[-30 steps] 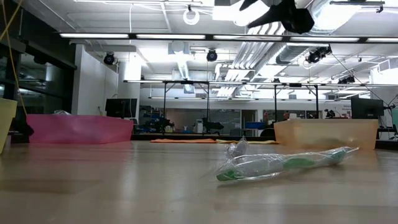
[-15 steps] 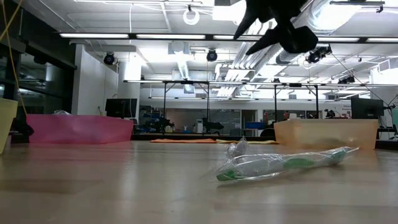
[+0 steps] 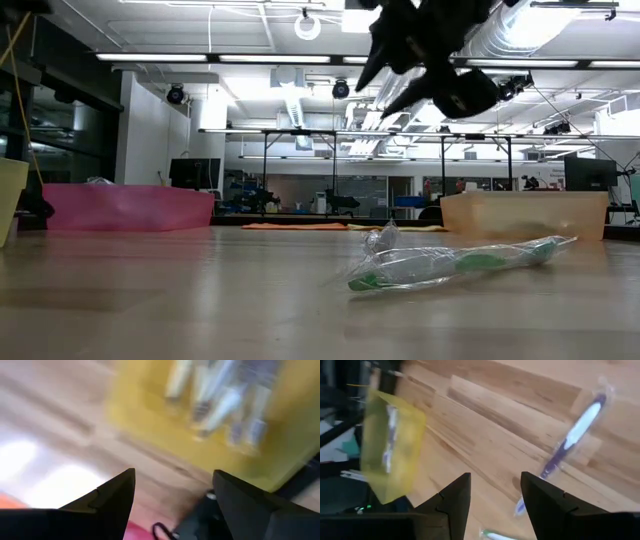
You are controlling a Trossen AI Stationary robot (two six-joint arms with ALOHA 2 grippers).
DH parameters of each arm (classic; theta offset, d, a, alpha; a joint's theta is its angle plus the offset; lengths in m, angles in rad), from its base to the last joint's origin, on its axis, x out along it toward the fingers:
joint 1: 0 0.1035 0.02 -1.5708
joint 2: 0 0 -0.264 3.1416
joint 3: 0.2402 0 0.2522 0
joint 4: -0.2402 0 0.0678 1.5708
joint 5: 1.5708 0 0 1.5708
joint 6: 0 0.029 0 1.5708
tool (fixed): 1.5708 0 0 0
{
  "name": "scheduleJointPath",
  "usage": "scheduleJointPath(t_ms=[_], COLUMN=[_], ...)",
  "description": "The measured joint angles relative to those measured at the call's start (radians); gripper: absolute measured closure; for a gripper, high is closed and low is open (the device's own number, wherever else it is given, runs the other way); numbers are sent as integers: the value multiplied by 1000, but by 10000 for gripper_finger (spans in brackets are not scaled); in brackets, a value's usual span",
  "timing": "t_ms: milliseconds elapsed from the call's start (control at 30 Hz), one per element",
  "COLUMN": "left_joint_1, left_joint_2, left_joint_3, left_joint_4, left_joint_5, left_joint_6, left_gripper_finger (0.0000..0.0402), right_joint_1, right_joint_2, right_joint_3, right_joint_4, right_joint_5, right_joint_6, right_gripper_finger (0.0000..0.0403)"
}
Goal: Pick & Place Toothbrushes
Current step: Put the purple toothbrush into the yellow bin
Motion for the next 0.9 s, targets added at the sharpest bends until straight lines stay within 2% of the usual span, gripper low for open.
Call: scheduleJointPath(t_ms=[200,433,700,800,900], left_joint_1=[1,1,7,50,108], left_joint_2=[-102,-138,-139,-137,-137], left_joint_3=[26,50,50,50,49], left_joint_4=[-2,3,5,6,15], left_joint_5=[-262,-567,-895,-976,-987], left_joint_6=[-197,-440,-860,-975,-1015], left_gripper_finger=[144,144,144,144,144], right_joint_1=[-1,-1,-1,-1,-1], right_joint_2=[100,234,317,338,346], right_joint_3=[52,129,136,136,136], right_joint_4=[-35,-179,-207,-201,-197], right_joint_5=[-11,91,145,182,215], right_joint_6=[43,64,114,125,138], right_gripper_finger=[242,245,245,245,245])
